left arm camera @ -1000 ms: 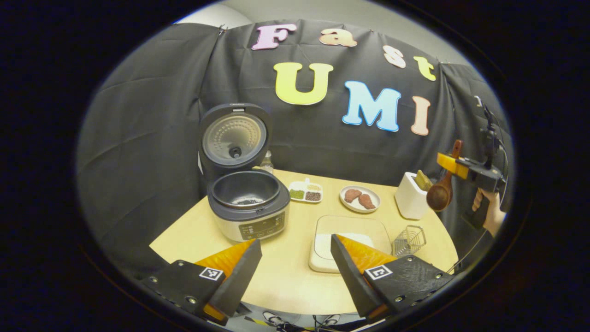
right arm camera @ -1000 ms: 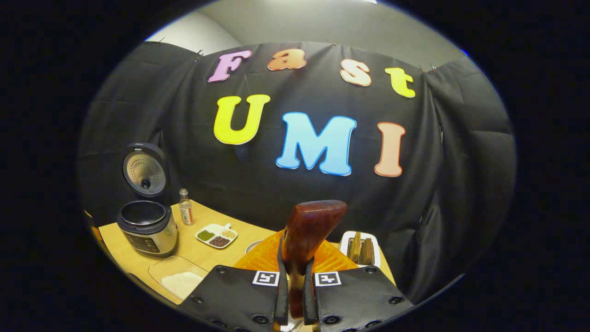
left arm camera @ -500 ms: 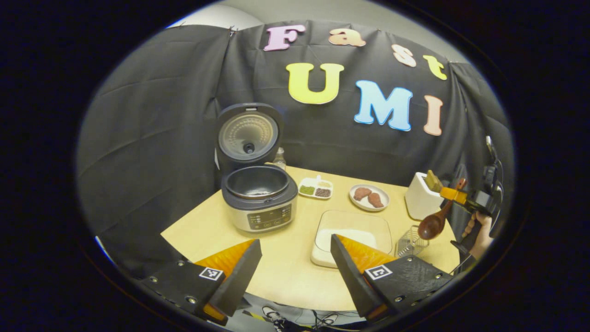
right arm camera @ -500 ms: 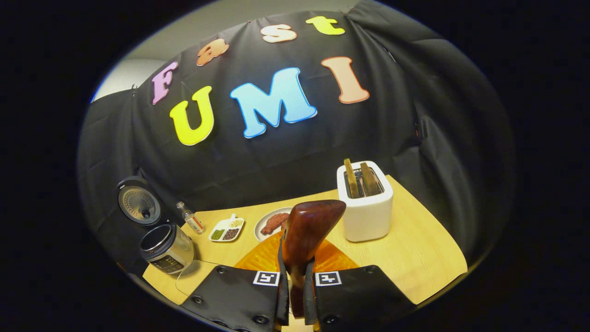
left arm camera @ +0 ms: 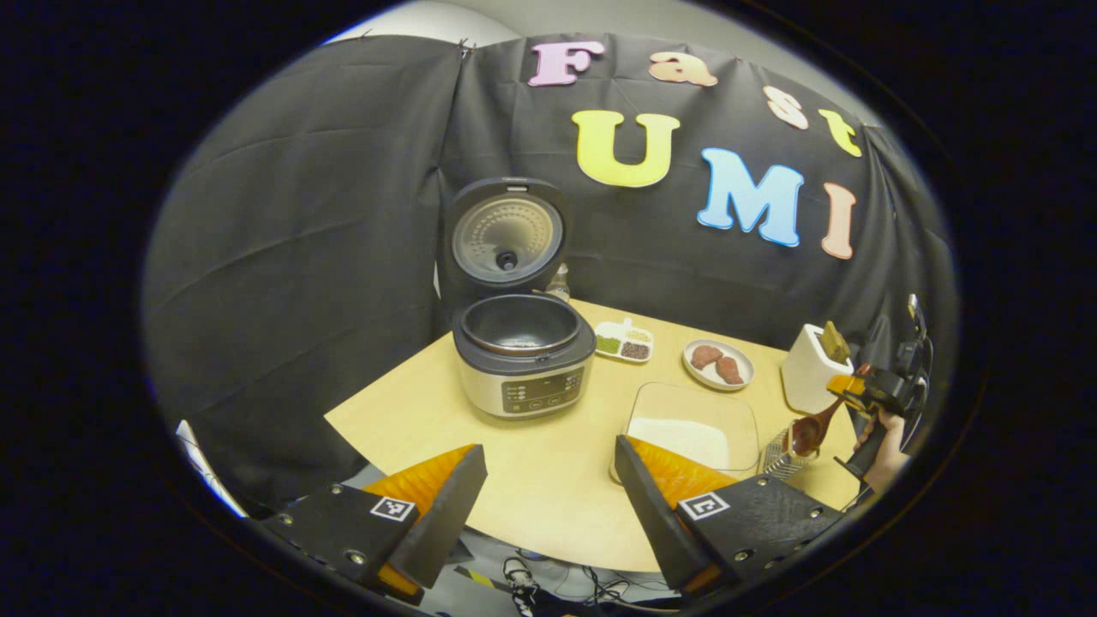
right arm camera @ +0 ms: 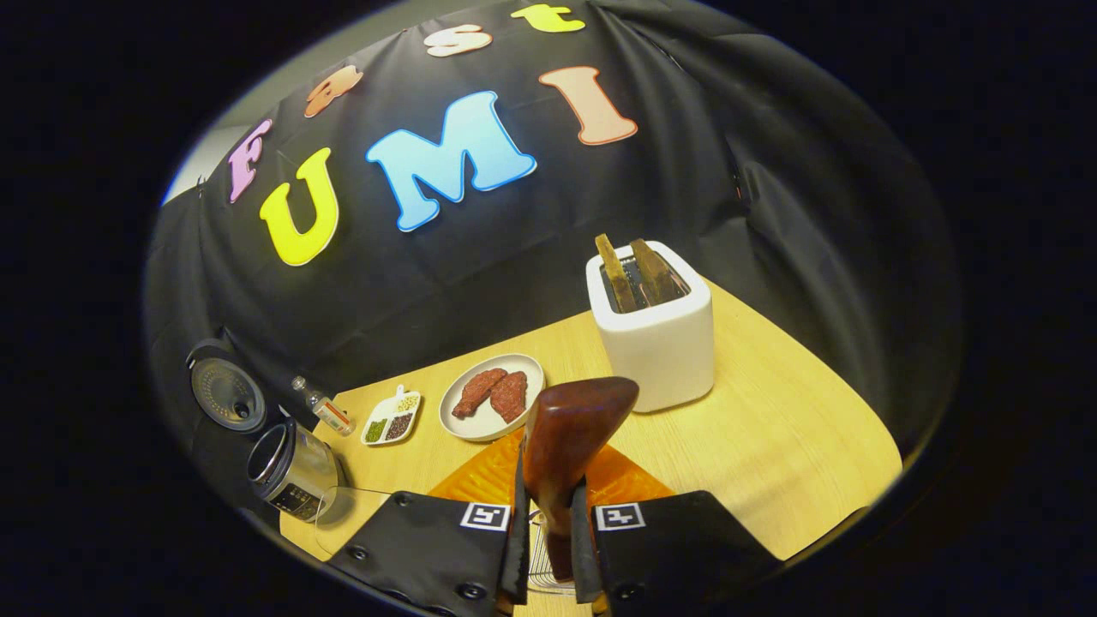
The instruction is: Close the left gripper, press the button to open the rice cooker; take a wooden spoon from the chopstick holder with the right hand, scoop a spoonful of rice and pour it into the rice cooker, then put the wooden spoon back into the chopstick holder.
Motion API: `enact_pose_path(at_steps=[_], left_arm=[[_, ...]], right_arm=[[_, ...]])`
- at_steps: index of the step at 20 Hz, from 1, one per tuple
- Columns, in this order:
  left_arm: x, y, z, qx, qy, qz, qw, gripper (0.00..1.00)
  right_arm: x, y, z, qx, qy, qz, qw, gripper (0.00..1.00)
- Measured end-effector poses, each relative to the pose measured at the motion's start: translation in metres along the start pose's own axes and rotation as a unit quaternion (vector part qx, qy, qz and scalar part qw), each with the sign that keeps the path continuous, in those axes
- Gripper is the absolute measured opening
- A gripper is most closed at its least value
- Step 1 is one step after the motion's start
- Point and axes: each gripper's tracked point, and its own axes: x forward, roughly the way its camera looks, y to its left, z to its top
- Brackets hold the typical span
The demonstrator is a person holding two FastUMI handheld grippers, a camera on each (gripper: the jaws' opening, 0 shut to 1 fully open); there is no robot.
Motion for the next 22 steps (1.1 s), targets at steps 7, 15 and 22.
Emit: enact_pose_path(at_steps=[7,15,22], left_arm=[[0.041,0.038,0.057,-0.012,-0.029,-0.009,0.999,0.95],[0.097,0.102,0.203,-0.018,-0.114,-0.022,0.993,0.95],[0.166,0.117,0.317,-0.032,-0.155,-0.064,0.985,0.94]], right_arm=[[-0.016,-0.011,-0.003,0.005,0.004,-0.047,0.999,0.74],[-0.080,-0.044,0.009,-0.072,-0.044,-0.140,0.986,0.98],[-0.125,-0.023,0.011,-0.126,-0.084,-0.168,0.974,0.98]])
